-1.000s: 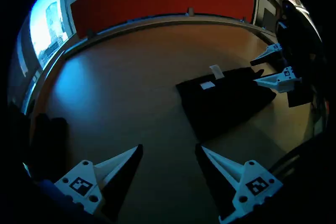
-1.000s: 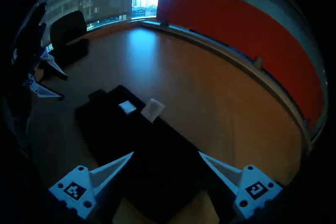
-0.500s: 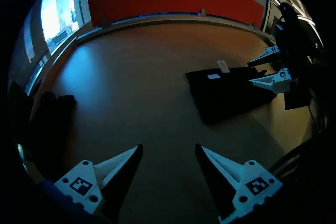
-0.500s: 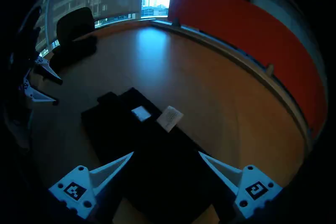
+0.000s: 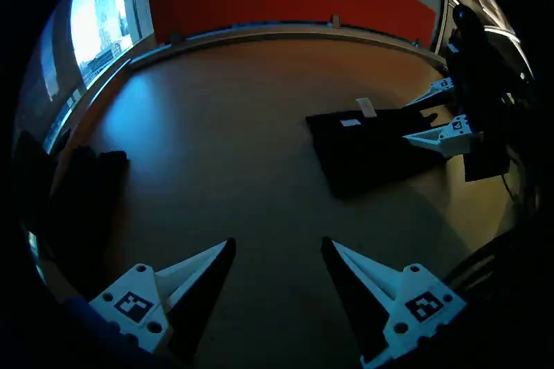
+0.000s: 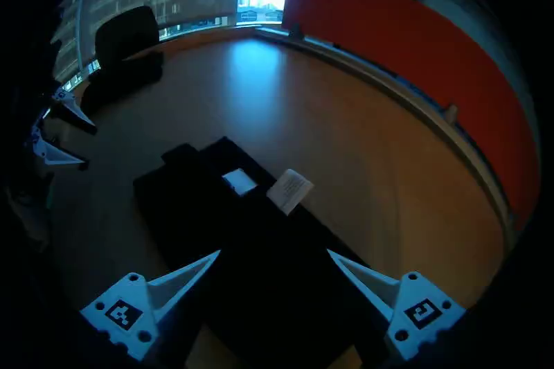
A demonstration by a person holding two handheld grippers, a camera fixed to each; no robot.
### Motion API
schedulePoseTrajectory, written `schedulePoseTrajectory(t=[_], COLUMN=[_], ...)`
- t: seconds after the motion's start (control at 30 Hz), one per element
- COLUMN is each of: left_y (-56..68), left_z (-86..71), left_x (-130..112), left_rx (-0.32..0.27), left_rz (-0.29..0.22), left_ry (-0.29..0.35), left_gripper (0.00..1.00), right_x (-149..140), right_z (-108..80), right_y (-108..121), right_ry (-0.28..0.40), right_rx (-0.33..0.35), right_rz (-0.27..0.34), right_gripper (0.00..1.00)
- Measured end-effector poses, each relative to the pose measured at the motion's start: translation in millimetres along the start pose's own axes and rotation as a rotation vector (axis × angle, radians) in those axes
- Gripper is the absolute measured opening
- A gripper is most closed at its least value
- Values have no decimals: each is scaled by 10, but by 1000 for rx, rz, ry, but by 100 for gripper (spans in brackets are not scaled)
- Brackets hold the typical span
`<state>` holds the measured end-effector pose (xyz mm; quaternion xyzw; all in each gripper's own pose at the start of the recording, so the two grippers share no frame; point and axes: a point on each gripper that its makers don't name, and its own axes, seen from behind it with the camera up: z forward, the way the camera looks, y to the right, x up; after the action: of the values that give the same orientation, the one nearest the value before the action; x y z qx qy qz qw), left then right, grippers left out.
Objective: Fold towel
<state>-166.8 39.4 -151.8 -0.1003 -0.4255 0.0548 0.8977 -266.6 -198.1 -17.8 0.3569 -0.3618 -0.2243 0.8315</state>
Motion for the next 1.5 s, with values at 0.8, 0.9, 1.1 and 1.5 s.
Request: schedulePoseTrajectory(t=[0.8,0.9,1.1,1.5], left_y=[3,35,62,55], left_z=[-109,-131,-167,-220], left_x=[-189,-253,-330,-382], left_rx=[15,10,9,17], left_rz=[-41,-50,-57,-65], left_ry=[-9,-17,-25,-28], left_gripper=[92,92,92,92], right_x=[9,11,20,129], right_z=[90,101,121,153], right_y=[-17,-15,2,182], right_ry=[-10,-10,-13,-4], right_rx=[8,9,7,-17], right_rz=[-11,-13,-19,-25], right_gripper=[99,99,98,99])
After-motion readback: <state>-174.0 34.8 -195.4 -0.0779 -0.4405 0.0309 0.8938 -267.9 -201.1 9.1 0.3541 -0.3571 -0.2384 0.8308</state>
